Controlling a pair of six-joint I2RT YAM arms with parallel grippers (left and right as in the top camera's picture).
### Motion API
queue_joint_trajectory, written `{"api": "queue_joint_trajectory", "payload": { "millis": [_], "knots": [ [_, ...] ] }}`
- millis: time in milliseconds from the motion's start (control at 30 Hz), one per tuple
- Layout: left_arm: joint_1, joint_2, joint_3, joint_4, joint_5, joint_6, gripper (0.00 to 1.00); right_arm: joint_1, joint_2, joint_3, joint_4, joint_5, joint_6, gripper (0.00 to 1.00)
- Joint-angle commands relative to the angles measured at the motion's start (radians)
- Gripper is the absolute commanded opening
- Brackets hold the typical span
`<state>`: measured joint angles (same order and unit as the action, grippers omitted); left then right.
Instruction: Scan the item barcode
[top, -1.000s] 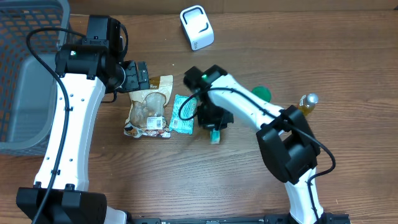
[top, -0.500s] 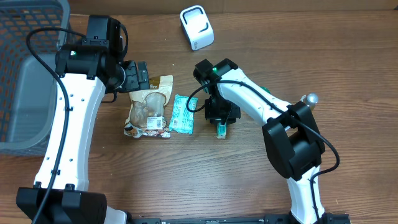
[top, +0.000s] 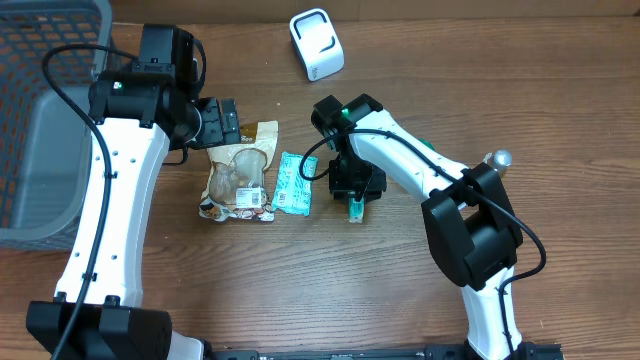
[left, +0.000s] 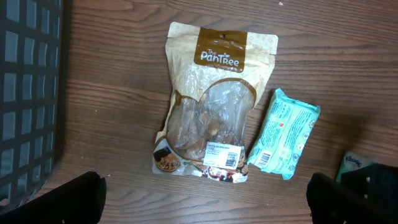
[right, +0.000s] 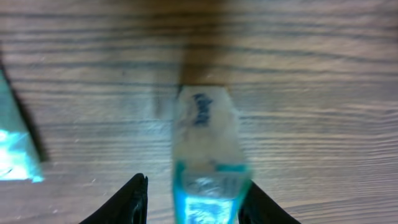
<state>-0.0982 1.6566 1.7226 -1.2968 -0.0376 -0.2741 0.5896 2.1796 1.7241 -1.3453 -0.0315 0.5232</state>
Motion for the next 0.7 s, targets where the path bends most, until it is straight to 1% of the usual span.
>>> {"api": "queue_joint_trajectory", "payload": {
  "millis": [0, 233, 300, 367, 600, 633, 667],
  "knots": [
    [-0.001, 0.008, -0.002, 0.0, 0.005, 0.008, 1.0, 0.002, -0.016, 0.033, -0.005, -0.098, -0.004, 0.43],
    [-0.001, 0.008, -0.002, 0.0, 0.005, 0.008, 0.99, 0.006, -0.016, 0.13, -0.065, -0.132, -0.005, 0.44],
    [-0.001, 0.008, -0.002, 0.0, 0.005, 0.008, 0.99, 0.006, -0.016, 0.152, -0.073, -0.132, -0.027, 0.44],
    [-0.001, 0.008, -0.002, 0.0, 0.005, 0.008, 1.0, 0.006, -0.016, 0.157, -0.071, -0.131, -0.05, 0.47],
    [-0.001, 0.008, -0.002, 0.0, 0.005, 0.008, 1.0, -0.008, -0.016, 0.156, -0.078, -0.13, -0.053, 0.48],
    [-0.002, 0.008, -0.002, 0.0, 0.005, 0.008, 1.0, -0.01, -0.016, 0.156, -0.077, -0.13, -0.052, 0.52],
    [-0.001, 0.008, -0.002, 0.0, 0.005, 0.008, 0.99, -0.011, -0.016, 0.156, -0.076, -0.13, -0.052, 0.61]
  ]
}}
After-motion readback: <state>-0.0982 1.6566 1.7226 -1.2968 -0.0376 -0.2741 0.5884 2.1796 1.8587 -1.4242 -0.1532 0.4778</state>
